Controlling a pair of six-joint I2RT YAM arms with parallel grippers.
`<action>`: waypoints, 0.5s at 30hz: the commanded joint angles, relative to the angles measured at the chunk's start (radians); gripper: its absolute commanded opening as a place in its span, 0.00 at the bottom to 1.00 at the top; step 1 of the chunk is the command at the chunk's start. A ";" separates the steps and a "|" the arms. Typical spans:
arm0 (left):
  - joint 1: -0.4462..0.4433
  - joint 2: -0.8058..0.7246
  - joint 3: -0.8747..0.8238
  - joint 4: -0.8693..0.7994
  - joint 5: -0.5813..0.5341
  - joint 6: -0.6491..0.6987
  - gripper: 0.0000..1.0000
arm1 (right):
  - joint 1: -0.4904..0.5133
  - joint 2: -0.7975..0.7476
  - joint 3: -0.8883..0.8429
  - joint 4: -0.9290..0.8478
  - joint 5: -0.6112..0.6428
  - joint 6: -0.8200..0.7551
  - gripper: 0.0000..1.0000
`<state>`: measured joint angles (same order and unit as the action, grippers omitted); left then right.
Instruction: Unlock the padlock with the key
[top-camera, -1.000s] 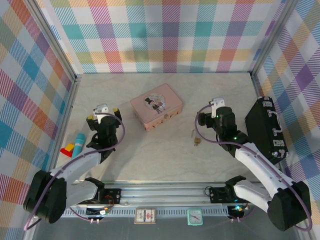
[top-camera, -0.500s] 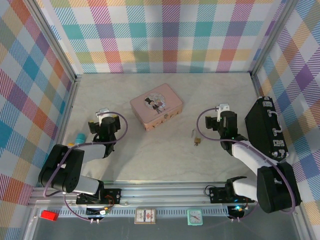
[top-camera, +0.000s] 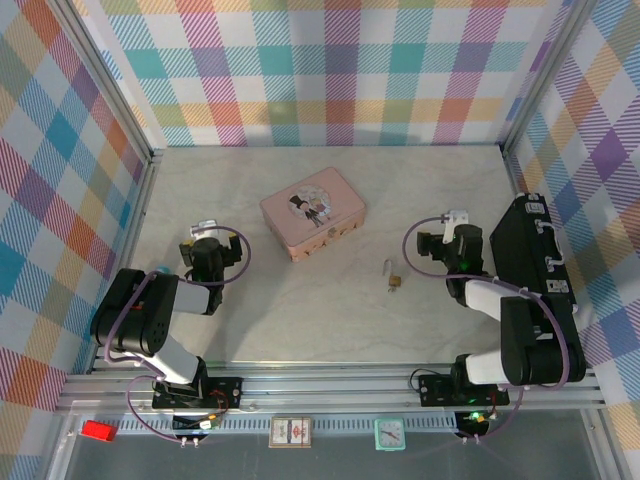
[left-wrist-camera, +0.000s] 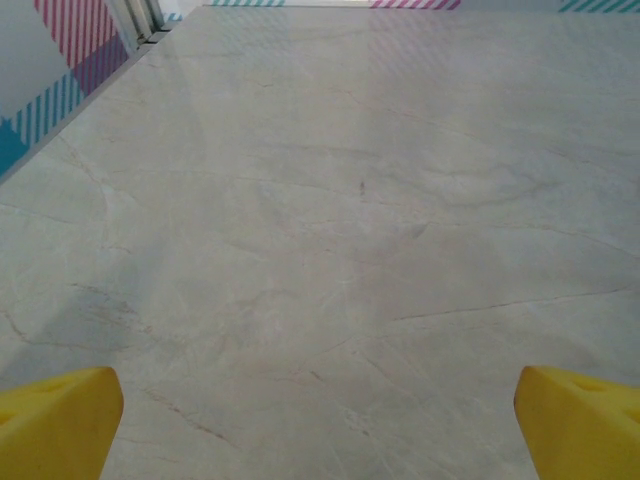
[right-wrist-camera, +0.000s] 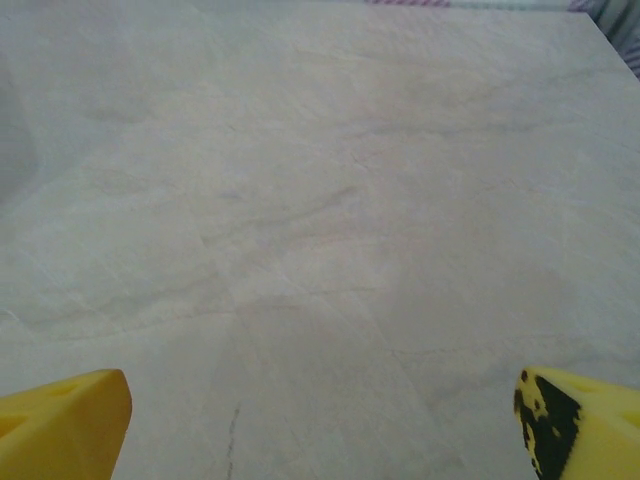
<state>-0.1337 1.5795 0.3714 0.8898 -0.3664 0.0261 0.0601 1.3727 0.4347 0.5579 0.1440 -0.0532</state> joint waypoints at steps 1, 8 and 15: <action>0.012 0.001 0.021 0.010 0.037 -0.023 1.00 | -0.026 0.032 -0.025 0.158 -0.140 0.033 0.98; 0.016 0.001 0.021 0.010 0.043 -0.026 1.00 | -0.043 0.149 -0.001 0.219 -0.184 0.043 0.98; 0.017 0.000 0.021 0.011 0.043 -0.026 1.00 | -0.064 0.163 -0.014 0.254 -0.187 0.064 0.99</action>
<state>-0.1272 1.5795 0.3767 0.8902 -0.3317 0.0154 -0.0002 1.5318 0.4244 0.7460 -0.0174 -0.0074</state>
